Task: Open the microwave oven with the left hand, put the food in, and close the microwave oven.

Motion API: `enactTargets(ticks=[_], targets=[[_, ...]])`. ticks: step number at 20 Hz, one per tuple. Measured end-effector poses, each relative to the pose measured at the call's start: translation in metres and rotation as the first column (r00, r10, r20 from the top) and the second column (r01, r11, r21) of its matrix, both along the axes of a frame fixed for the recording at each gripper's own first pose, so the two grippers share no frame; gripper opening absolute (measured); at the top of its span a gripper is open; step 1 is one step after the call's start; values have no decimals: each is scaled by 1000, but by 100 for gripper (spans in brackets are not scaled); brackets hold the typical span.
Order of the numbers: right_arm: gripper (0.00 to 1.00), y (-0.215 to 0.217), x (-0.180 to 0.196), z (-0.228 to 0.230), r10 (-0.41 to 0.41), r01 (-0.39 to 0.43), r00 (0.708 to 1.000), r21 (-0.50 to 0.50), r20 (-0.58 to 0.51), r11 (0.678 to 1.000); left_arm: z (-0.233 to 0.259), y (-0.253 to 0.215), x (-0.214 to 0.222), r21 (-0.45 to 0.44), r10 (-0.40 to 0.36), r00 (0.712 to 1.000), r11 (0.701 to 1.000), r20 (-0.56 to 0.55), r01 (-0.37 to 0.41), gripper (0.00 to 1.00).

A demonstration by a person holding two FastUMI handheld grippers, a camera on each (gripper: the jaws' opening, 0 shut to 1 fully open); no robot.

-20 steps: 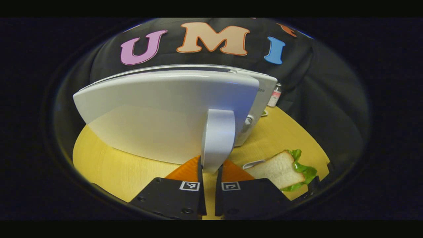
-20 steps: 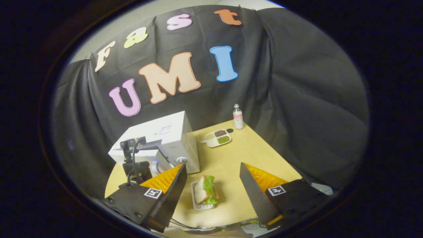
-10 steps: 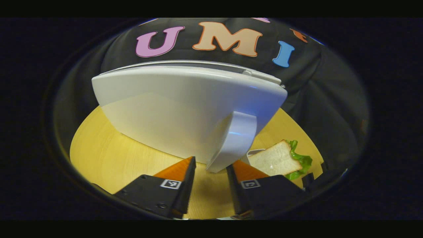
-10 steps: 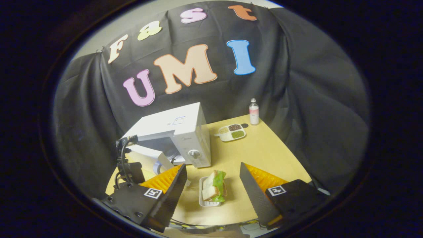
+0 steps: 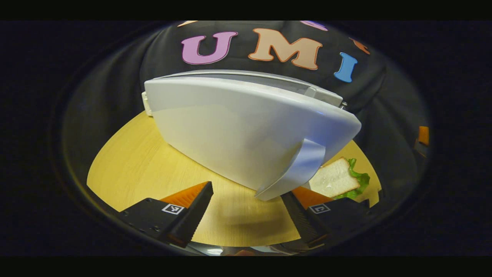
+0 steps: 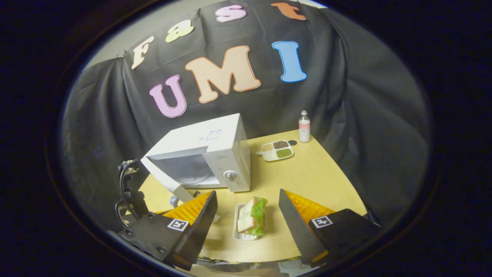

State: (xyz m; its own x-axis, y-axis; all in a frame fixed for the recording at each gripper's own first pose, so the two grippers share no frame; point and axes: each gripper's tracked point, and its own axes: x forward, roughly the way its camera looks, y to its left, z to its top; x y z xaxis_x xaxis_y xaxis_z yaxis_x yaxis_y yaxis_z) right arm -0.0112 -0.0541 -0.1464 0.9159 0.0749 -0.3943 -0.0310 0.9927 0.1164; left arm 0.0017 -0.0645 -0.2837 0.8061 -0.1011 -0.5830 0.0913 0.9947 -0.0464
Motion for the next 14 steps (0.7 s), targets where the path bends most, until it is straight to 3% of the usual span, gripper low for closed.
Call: enactTargets(ticks=[7, 14], targets=[[92, 13, 11, -8, 78, -78, 996, 11, -36, 997, 7, 65, -53, -8, 165, 986, 986, -3, -165, 100], [92, 49, 18, -9, 187, -186, 981, 28, -44, 982, 26, 146, -104, -16, 357, 934, 934, 26, -356, 100]])
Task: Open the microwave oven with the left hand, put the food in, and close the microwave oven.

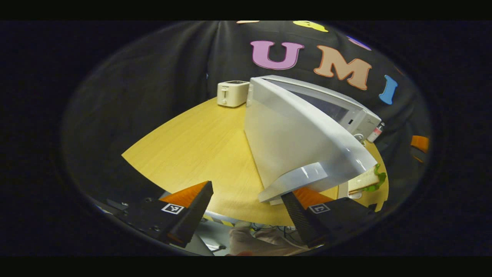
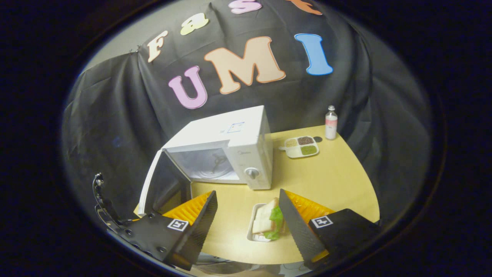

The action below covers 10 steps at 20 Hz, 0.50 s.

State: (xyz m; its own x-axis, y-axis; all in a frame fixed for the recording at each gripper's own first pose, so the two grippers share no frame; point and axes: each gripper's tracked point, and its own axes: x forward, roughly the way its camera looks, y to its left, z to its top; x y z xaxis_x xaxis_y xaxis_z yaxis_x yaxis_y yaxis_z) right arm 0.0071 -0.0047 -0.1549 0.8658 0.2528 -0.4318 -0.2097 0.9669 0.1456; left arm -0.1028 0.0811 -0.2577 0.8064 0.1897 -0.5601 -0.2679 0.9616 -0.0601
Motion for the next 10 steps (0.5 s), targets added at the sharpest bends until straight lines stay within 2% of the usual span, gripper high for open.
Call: enactTargets(ticks=[4, 7, 8, 9, 10], targets=[[92, 27, -6, -2, 47, -47, 999, -1, -2, 999, 5, 30, -23, -36, 50, 999, 998, -1, -50, 100], [92, 38, -10, -1, 58, -58, 998, -9, 1, 998, 10, 58, -34, -5, 75, 997, 997, 8, -75, 100], [99, 40, -11, -3, 56, -56, 998, -14, 0, 998, 11, 66, -37, -3, 87, 996, 996, 10, -87, 100], [92, 41, -12, -3, 51, -51, 999, -18, 1, 999, 12, 75, -40, -2, 103, 995, 995, 12, -103, 100], [99, 41, -12, -2, 43, -43, 999, -21, 4, 999, 13, 85, -43, 5, 121, 993, 993, 13, -121, 100]])
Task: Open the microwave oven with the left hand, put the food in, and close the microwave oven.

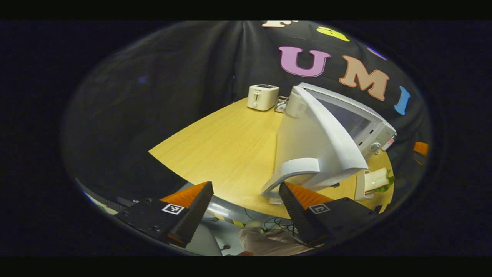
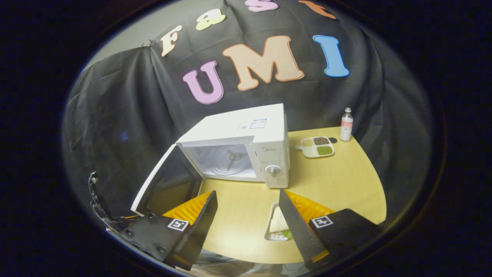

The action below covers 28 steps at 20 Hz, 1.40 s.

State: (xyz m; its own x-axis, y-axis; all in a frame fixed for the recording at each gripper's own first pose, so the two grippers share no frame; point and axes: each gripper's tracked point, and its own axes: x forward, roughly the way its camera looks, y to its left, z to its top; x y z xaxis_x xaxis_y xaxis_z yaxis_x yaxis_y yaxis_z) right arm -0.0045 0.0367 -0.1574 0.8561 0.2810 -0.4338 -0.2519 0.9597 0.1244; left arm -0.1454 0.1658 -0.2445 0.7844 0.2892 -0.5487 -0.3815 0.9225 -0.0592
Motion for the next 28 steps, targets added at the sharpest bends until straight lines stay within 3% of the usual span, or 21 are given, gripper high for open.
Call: enactTargets(ticks=[3, 4, 5, 6, 7, 8, 10, 11, 12, 13, 17, 22, 28], targets=[[99, -4, 0, -1, -33, 33, 999, -7, 0, 999, 9, 39, -9, 58, 73, 997, 996, 10, -74, 100], [92, -5, 0, -2, -43, 43, 999, -6, -2, 999, 14, 53, -11, 76, 106, 994, 991, 24, -108, 100], [99, -8, 1, -3, -53, 53, 999, -7, -5, 999, 20, 64, -13, 88, 144, 989, 985, 38, -147, 100], [92, -13, 1, -5, -65, 65, 998, -13, -9, 998, 26, 77, -16, 96, 191, 980, 976, 60, -196, 100], [92, -18, 3, -6, -78, 78, 997, -21, -14, 997, 36, 88, -19, 97, 237, 967, 964, 94, -246, 100], [99, -24, 5, -8, -91, 90, 996, -30, -21, 995, 46, 91, -22, 88, 275, 952, 954, 133, -288, 100], [99, -38, 7, -15, -116, 114, 992, -48, -48, 992, 68, 95, -29, 78, 334, 920, 931, 205, -355, 99], [92, -44, 9, -20, -125, 121, 990, -59, -70, 991, 76, 93, -32, 77, 355, 906, 922, 230, -381, 98], [92, -52, 10, -28, -133, 126, 986, -72, -100, 989, 85, 90, -38, 81, 369, 894, 913, 255, -400, 98], [99, -58, 10, -34, -140, 130, 981, -82, -132, 988, 95, 85, -41, 85, 376, 882, 907, 283, -413, 98], [100, -81, 9, -71, -147, 116, 947, -120, -285, 986, 117, 43, -44, 90, 367, 870, 905, 329, -416, 98], [100, -93, 9, -122, -116, 78, 863, -97, -492, 992, 117, -31, -27, 48, 313, 892, 937, 328, -346, 98], [100, -98, 26, -161, -77, 32, 787, -84, -612, 996, 89, -77, -17, -3, 322, 910, 943, 260, -333, 97]])
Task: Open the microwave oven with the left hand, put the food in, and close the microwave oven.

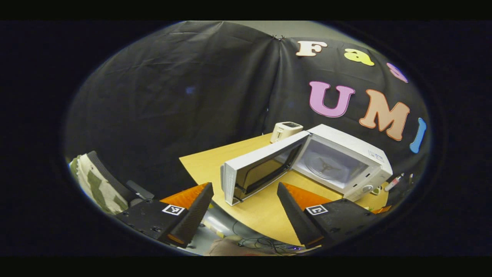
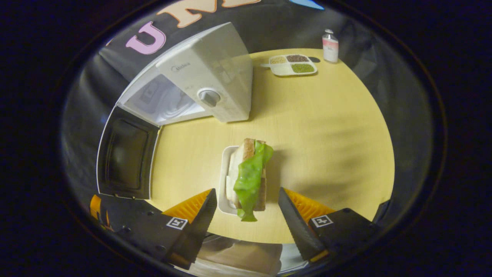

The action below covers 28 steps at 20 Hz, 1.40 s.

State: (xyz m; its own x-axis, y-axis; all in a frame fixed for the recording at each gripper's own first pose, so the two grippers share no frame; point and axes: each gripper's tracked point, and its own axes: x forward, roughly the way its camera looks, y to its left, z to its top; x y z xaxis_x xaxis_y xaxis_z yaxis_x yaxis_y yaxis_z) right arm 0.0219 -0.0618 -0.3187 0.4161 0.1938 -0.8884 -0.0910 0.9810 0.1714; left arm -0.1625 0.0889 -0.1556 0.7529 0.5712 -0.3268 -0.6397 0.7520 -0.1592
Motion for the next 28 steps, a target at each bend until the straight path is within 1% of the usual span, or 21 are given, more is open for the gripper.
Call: enactTargets(ticks=[2, 3, 4, 8, 9, 11, 12, 13, 14, 15, 16, 17, 18, 19, 21, 23, 24, 25, 28], targets=[[99, -2, 7, -8, 5, -5, 1000, -6, -28, 1000, -9, -13, 1, -27, 2, 1000, 1000, -14, -2, 96], [92, -2, 11, -12, 8, -8, 999, -1, -41, 1000, -15, -15, 1, -28, 8, 1000, 1000, -23, -9, 96], [92, 1, 16, -17, 9, -9, 999, 7, -51, 1000, -18, -17, 0, -25, 18, 999, 1000, -36, -19, 99], [92, 3, 24, -30, 20, -19, 996, 15, -83, 1000, -28, -35, 2, -39, 13, 997, 999, -72, -16, 99], [89, 4, 26, -34, 20, -18, 995, 15, -93, 1000, -30, -38, 1, -37, 11, 997, 999, -80, -14, 99], [89, 4, 29, -39, 20, -18, 994, 20, -107, 1000, -33, -40, 4, -31, 13, 995, 999, -94, -16, 99], [87, 6, 31, -40, 16, -12, 993, 38, -116, 999, -33, -44, 1, -33, 12, 995, 999, -102, -16, 96], [77, 9, 32, -41, 6, 1, 992, 54, -123, 999, -34, -45, 1, -32, 13, 994, 999, -110, -16, 99], [75, 13, 33, -40, -4, 15, 991, 78, -133, 997, -35, -47, 0, -32, 10, 993, 999, -116, -13, 99], [67, 17, 32, -40, -14, 28, 989, 99, -145, 995, -36, -50, 1, -33, 0, 993, 999, -122, -5, 99], [62, 16, 33, -39, -27, 42, 989, 100, -149, 994, -38, -52, 2, -32, -9, 991, 999, -131, 5, 99], [53, 15, 32, -40, -26, 41, 988, 102, -150, 994, -37, -55, 3, -29, -19, 990, 999, -138, 15, 99], [53, 19, 33, -37, -31, 49, 989, 118, -146, 992, -37, -57, 3, -21, -29, 990, 999, -141, 26, 99], [43, 19, 34, -36, -46, 62, 990, 121, -136, 991, -36, -58, 5, -13, -40, 989, 999, -143, 38, 99], [41, 18, 33, -34, -46, 58, 993, 113, -110, 992, -38, -61, 6, -10, -67, 986, 998, -153, 66, 99], [42, 20, 31, -26, -60, 70, 995, 114, -85, 991, -39, -63, 8, -24, -96, 983, 995, -155, 94, 97], [42, 19, 30, -21, -70, 78, 995, 118, -70, 990, -41, -62, 8, -33, -109, 982, 994, -155, 105, 99], [48, 18, 30, -16, -85, 91, 995, 124, -54, 988, -41, -60, 9, -40, -121, 981, 992, -152, 116, 99], [48, 21, 25, 11, -148, 147, 989, 172, -3, 974, -38, -46, 16, -36, -167, 976, 986, -137, 163, 99]])
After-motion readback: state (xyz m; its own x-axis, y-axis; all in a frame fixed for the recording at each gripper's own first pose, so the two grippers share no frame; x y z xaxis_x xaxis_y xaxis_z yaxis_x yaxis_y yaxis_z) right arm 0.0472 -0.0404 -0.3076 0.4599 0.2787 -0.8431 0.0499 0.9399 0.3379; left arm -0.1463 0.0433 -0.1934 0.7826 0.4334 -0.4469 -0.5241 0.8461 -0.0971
